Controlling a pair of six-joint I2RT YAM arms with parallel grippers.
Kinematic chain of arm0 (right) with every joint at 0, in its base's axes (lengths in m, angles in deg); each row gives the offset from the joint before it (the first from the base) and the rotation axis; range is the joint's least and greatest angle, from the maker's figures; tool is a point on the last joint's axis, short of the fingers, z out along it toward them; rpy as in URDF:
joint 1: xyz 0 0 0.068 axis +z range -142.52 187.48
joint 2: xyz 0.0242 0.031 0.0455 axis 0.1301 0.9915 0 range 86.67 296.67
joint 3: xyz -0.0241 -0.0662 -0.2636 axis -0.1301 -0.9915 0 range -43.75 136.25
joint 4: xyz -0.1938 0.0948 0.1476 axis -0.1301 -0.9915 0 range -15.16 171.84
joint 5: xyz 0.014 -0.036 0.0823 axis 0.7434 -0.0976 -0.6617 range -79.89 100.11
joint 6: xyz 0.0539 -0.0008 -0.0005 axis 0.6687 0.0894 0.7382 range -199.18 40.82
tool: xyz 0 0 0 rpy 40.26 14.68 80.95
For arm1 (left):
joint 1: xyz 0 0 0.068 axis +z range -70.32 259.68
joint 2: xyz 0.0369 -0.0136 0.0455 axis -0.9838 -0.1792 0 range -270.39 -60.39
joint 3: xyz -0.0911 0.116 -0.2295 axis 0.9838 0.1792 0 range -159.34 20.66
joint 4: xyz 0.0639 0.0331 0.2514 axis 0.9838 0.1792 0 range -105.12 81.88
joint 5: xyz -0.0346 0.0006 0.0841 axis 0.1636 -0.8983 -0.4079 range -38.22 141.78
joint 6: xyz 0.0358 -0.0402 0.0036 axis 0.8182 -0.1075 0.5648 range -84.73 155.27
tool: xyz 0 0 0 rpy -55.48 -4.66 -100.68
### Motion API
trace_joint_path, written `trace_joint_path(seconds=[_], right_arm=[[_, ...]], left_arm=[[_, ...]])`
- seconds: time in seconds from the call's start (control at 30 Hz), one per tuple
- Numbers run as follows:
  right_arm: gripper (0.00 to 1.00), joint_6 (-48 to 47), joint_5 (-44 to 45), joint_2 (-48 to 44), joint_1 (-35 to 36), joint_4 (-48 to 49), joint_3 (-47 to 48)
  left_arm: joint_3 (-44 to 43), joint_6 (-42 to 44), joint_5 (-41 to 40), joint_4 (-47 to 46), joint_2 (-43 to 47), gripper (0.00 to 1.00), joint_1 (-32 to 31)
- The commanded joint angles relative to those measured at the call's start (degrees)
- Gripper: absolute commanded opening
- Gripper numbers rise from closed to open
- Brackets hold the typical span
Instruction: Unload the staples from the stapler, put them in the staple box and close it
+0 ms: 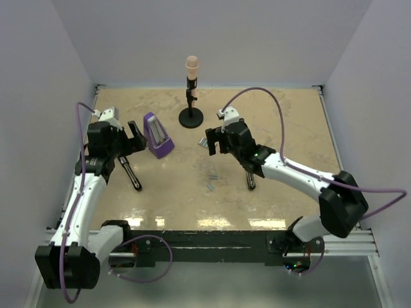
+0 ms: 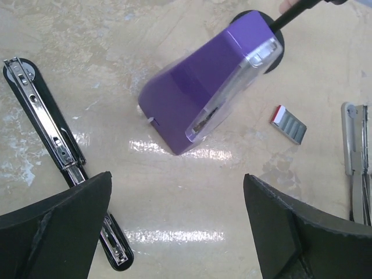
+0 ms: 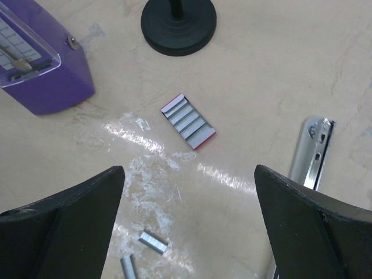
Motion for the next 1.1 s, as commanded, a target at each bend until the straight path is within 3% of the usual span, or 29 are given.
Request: trace_joint_path(seconds=[0.0, 0.1, 0.3, 0.5, 1.07], right_arm=[[0.99, -10.71, -8.39, 8.99, -2.13, 2.11, 7.12], [0.98, -15.27, -11.56, 16.29, -3.1, 1.76, 12.13], [0.99, -21.17, -16.65, 27.88, -5.47, -1.75, 22.15], [0.98, -27.5, -24.03, 33.97, -6.44, -6.59, 27.26], [0.82, -31.56, -28.08, 41.88, -7.14, -12.22, 33.68]], left_arm=[[2.16, -0.61, 1.46, -5.37, 7.16, 0.99, 0.19], [2.96, -1.66, -2.4, -5.55, 13.31, 0.99, 0.19], [1.03, -2.72, -12.08, -1.95, 15.26, 0.99, 0.19], [0.93, -3.07, -12.43, -1.6, 15.7, 0.99, 0.28], [1.11, -2.81, -11.29, -2.04, 15.17, 0.98, 0.19]])
